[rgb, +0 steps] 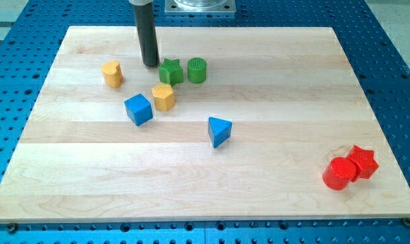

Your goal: Move the green blocks in a parallel line to each other

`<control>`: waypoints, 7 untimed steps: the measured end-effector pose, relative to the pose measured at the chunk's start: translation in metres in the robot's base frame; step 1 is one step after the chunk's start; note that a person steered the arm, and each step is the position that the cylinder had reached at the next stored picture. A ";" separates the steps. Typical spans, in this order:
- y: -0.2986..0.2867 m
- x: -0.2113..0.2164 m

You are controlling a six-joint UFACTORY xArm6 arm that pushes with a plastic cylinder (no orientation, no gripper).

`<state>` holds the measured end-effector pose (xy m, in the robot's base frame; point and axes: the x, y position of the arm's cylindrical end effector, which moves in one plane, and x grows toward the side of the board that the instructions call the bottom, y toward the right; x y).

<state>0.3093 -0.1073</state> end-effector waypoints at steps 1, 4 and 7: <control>0.017 0.020; 0.105 0.027; 0.210 0.034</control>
<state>0.3429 0.1026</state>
